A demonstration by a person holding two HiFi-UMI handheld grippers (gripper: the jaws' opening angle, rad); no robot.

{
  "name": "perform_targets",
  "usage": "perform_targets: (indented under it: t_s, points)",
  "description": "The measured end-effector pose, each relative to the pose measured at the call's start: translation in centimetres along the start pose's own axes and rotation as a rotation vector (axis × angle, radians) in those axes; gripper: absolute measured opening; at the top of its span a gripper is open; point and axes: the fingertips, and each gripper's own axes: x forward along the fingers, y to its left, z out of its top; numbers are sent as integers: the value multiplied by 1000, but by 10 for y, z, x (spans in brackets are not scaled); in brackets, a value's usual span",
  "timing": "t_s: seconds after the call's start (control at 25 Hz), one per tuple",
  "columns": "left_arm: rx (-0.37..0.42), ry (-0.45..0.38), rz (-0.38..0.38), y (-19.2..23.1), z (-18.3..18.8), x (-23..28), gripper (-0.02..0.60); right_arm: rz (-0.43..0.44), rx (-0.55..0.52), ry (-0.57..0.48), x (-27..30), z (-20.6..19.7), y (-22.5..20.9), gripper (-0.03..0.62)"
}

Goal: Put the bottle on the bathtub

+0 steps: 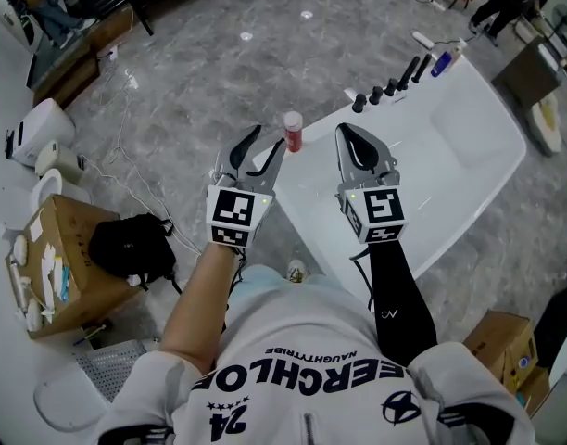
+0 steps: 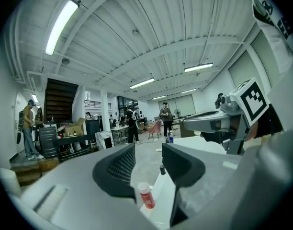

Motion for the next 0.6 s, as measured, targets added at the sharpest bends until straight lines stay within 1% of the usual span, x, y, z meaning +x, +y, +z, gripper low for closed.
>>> perform_targets:
  t_s: [0.08,0.16,0.28,0.32,0.36,0.4,0.48,0.6]
  points:
    - [-14,6,13,3,-1,-3,269,-1,0,-6,-3,3,-1,31]
    - [-30,4,26,6,-1,-6,225,0,-1,-9,-6,5,0,31]
    - [-38,-11,61,13,2,-12,189,2,-4,-12,-8,5,1,31]
    - [-30,-17,75,15,3,-14,155,3,-6,-14,-9,5,0,31]
    - [-15,-25,86,16,6,-15,108,5,-6,-16,-9,5,1,31]
    - [2,-35,93,16,9,-17,98,8,-6,-18,-9,5,1,31]
    - [22,-50,95,15,14,-18,98,11,-8,-21,-10,6,2,31]
    - [22,-61,94,13,18,-20,98,14,-38,-18,-10,8,7,31]
